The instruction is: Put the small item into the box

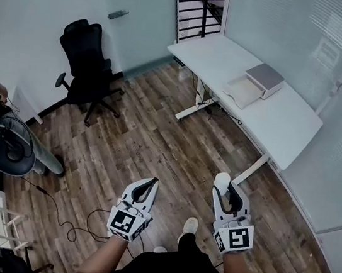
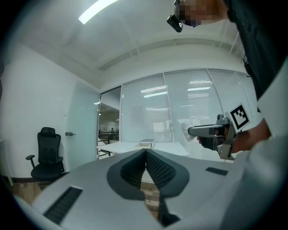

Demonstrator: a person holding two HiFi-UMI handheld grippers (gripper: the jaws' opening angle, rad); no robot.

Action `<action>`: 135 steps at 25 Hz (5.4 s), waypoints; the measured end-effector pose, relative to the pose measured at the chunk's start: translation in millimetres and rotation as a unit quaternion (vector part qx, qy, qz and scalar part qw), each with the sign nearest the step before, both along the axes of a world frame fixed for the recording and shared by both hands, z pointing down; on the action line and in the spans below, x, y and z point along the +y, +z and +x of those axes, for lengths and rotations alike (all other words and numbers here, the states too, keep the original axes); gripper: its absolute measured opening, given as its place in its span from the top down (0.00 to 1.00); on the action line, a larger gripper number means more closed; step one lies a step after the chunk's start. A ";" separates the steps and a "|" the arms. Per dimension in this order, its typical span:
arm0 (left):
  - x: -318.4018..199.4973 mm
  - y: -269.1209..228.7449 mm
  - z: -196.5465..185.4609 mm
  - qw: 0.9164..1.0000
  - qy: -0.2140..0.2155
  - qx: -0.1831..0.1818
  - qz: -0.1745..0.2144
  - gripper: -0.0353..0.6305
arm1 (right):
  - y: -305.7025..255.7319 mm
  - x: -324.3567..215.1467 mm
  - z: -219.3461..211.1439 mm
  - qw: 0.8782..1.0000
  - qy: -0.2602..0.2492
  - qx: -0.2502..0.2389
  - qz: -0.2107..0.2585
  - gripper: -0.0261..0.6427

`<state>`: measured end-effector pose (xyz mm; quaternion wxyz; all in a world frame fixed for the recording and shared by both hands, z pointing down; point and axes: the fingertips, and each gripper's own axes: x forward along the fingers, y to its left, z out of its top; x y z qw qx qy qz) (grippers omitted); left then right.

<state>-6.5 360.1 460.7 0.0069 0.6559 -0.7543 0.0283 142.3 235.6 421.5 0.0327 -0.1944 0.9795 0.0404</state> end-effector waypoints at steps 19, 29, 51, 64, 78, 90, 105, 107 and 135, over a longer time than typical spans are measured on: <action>-201.6 -5.2 -29.2 1.000 0.015 -0.012 -0.010 0.93 | -1.7 -190.1 -41.1 0.999 -0.009 -0.028 -0.038 0.72; -248.4 3.5 -52.1 1.000 0.022 -0.003 -0.016 0.93 | 7.1 -241.5 -63.3 0.999 0.000 -0.019 -0.046 0.72; -401.4 14.8 -186.1 0.994 0.107 0.023 -0.023 0.93 | 28.0 -379.5 -190.1 0.995 0.084 0.014 -0.052 0.72; -472.0 16.5 -228.6 0.979 0.203 0.011 -0.015 0.93 | 33.9 -432.1 -219.7 0.982 0.184 0.030 -0.033 0.72; -551.2 32.1 -226.2 0.969 0.242 0.022 -0.037 0.93 | 67.3 -510.3 -233.6 0.976 0.174 0.118 -0.057 0.72; -628.3 43.0 -220.2 0.969 0.242 0.019 -0.046 0.93 | 124.5 -571.5 -250.5 0.951 0.125 0.279 -0.038 0.72; -676.2 49.7 -230.8 0.973 0.221 0.022 -0.063 0.93 | 212.6 -583.5 -269.7 0.867 0.011 0.494 -0.066 0.72; -680.1 52.1 -237.3 0.973 0.223 0.023 -0.062 0.93 | 218.8 -584.8 -272.0 0.861 0.010 0.502 -0.078 0.72; -730.1 52.3 -227.5 0.934 0.352 0.030 -0.061 0.93 | 177.8 -600.7 -289.6 0.899 0.098 0.387 -0.181 0.55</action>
